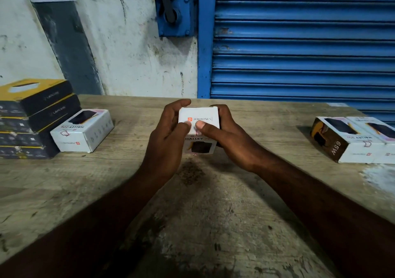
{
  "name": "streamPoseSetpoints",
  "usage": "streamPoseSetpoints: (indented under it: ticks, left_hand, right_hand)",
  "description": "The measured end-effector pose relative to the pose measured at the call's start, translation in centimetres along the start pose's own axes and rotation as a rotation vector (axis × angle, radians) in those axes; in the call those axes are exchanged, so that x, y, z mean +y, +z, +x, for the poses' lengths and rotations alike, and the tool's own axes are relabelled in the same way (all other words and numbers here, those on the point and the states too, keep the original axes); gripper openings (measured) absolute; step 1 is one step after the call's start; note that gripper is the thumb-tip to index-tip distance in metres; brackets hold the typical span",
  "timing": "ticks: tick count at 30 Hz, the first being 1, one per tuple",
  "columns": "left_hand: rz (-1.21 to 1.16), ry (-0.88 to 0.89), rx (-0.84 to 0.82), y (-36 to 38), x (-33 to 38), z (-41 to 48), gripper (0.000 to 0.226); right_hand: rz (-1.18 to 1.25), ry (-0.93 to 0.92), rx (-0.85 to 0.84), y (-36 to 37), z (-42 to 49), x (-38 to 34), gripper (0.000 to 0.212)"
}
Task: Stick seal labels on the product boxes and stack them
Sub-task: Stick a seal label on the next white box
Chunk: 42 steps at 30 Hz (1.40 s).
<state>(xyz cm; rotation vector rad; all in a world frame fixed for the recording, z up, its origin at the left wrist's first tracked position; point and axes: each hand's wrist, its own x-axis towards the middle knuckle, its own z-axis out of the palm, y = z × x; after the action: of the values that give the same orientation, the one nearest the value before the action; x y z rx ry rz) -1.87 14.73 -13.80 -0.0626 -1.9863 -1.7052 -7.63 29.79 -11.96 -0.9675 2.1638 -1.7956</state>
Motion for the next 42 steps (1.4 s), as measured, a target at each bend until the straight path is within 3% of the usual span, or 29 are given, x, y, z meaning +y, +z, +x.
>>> streamPoseSetpoints:
  ticks: [13,21,28,36,42]
  left_hand:
    - [0.011,-0.006,-0.018,0.0,0.1,-0.2,0.046]
    - [0.064,0.045,-0.040,0.2,-0.3,-0.1,0.061]
    - [0.060,0.017,0.002,0.1,-0.3,0.2,0.053]
    - [0.015,-0.006,-0.020,0.0,-0.1,0.1,0.048]
    - [0.036,0.035,-0.034,0.1,-0.1,-0.1,0.056]
  right_hand:
    - [-0.080,-0.027,0.104,0.3,0.3,0.4,0.023]
    - [-0.031,0.011,0.044,0.0,0.4,0.9,0.048]
    - [-0.058,0.012,0.037,0.2,0.4,0.6,0.055]
    - [-0.054,0.003,0.041,0.1,0.5,0.8,0.032]
    - [-0.001,0.015,0.023,0.3,0.6,1.0,0.045]
